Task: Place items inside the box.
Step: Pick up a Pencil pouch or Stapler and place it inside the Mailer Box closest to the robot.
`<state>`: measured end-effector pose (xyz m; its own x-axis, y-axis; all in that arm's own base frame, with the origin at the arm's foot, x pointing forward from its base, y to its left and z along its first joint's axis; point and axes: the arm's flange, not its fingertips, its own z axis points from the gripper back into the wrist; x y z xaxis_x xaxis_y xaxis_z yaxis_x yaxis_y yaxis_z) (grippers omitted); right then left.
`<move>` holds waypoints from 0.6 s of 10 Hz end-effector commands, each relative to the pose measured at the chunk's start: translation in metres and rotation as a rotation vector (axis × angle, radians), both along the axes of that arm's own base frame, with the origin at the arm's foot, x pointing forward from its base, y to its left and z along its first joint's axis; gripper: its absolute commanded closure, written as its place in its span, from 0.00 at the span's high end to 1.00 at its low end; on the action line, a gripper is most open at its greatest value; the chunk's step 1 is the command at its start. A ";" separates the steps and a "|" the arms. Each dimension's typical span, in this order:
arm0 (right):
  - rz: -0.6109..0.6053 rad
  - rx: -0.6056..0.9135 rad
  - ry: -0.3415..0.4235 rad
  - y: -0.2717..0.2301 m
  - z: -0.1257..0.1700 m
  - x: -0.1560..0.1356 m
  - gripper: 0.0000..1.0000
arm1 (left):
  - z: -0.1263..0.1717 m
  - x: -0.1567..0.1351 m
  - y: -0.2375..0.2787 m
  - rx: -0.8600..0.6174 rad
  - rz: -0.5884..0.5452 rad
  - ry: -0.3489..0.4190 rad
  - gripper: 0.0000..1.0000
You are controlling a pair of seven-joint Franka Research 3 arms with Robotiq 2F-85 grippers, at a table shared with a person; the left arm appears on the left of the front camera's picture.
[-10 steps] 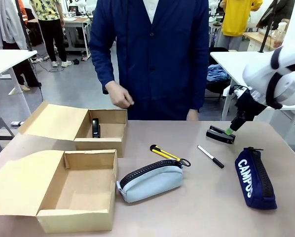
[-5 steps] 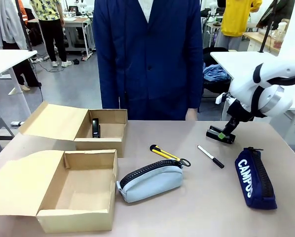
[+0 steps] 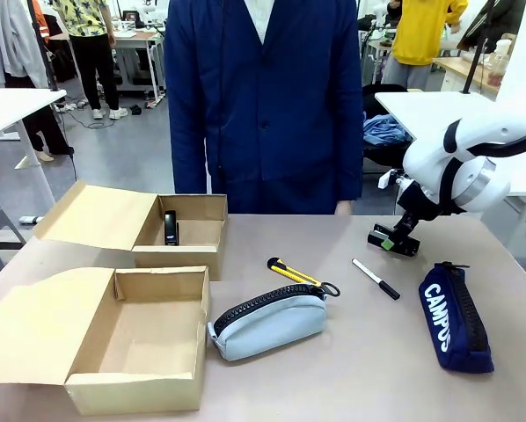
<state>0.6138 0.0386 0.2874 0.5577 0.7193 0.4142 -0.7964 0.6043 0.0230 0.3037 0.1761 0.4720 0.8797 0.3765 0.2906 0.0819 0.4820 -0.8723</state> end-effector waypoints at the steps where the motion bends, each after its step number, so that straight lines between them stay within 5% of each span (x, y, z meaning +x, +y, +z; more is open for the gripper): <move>1: 0.012 0.007 -0.020 -0.003 -0.002 0.001 0.41 | 0.001 -0.001 0.000 -0.010 -0.005 -0.029 1.00; 2: 0.012 0.023 -0.006 -0.003 -0.003 0.001 0.40 | 0.001 -0.001 0.000 -0.010 -0.005 -0.029 1.00; 3: 0.008 0.030 0.000 -0.002 -0.004 0.000 0.00 | 0.001 -0.001 0.000 -0.010 -0.005 -0.029 1.00; 5: 0.000 0.032 0.018 -0.004 -0.001 -0.002 0.00 | 0.001 -0.001 0.000 -0.010 -0.005 -0.029 1.00; 6: -0.003 0.027 0.026 -0.006 0.001 -0.003 0.12 | 0.001 -0.001 0.000 -0.010 -0.005 -0.029 1.00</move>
